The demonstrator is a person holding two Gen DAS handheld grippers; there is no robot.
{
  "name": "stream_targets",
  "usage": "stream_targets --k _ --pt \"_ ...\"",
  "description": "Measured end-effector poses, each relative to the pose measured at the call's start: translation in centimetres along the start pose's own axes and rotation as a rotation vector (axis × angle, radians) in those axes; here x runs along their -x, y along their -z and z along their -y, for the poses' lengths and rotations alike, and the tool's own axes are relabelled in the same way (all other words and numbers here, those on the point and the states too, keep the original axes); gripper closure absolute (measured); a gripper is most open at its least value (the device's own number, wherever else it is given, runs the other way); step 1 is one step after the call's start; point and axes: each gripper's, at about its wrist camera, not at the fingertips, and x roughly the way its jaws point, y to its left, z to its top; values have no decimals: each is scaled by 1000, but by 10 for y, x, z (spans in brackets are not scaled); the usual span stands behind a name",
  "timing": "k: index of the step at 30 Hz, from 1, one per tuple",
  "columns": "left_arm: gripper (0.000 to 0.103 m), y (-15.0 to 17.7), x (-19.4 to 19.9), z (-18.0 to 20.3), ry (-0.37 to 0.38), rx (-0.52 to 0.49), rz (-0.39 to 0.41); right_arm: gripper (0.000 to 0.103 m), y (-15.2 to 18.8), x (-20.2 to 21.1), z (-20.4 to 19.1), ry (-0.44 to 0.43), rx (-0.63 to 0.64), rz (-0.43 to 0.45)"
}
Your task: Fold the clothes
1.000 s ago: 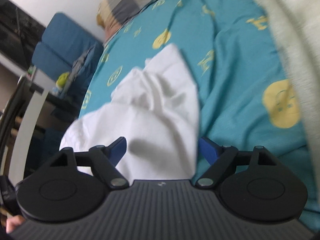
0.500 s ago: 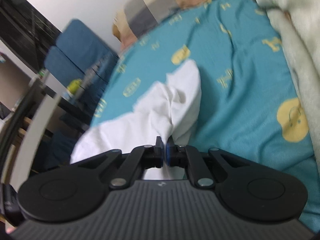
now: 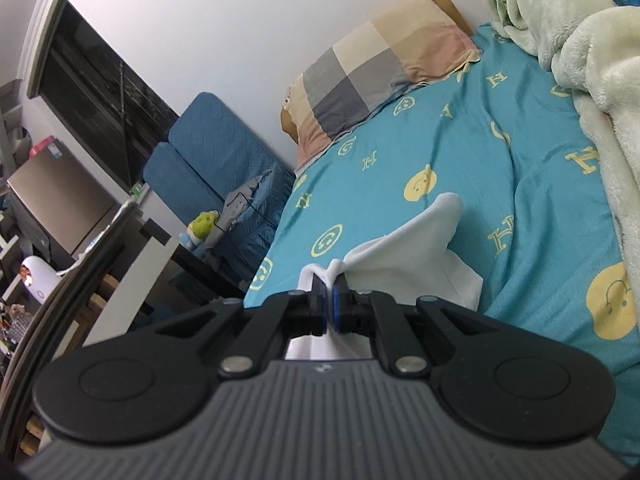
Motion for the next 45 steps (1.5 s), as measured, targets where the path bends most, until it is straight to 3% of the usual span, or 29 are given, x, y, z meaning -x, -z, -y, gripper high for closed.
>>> stream_targets --k 3,6,15,22,25,29,32,37,39,45 --pt "19 9 -5 -10 94 118 -24 97 -2 6 -4 -23 -4 35" --pt "19 18 -14 -14 147 162 -37 97 -4 13 -8 -43 1 76" --pt "18 48 -56 -19 184 235 -102 97 -13 30 -10 -73 -4 171" --pt "23 50 -68 -13 244 243 -41 97 -19 45 -8 -77 2 227" --pt "48 45 -63 -8 286 219 6 97 -20 52 -10 -81 16 252" --pt "93 42 -44 0 303 186 117 97 -22 57 -7 -74 23 270" --pt "100 37 -23 13 317 133 188 97 -23 58 -3 -61 21 269" --pt "101 23 42 56 376 -28 338 97 -24 58 -1 -61 24 264" --pt "101 17 76 79 387 -132 393 97 -25 61 -6 -84 29 267" --pt "103 43 182 122 446 -440 562 97 -30 85 -48 -220 85 318"
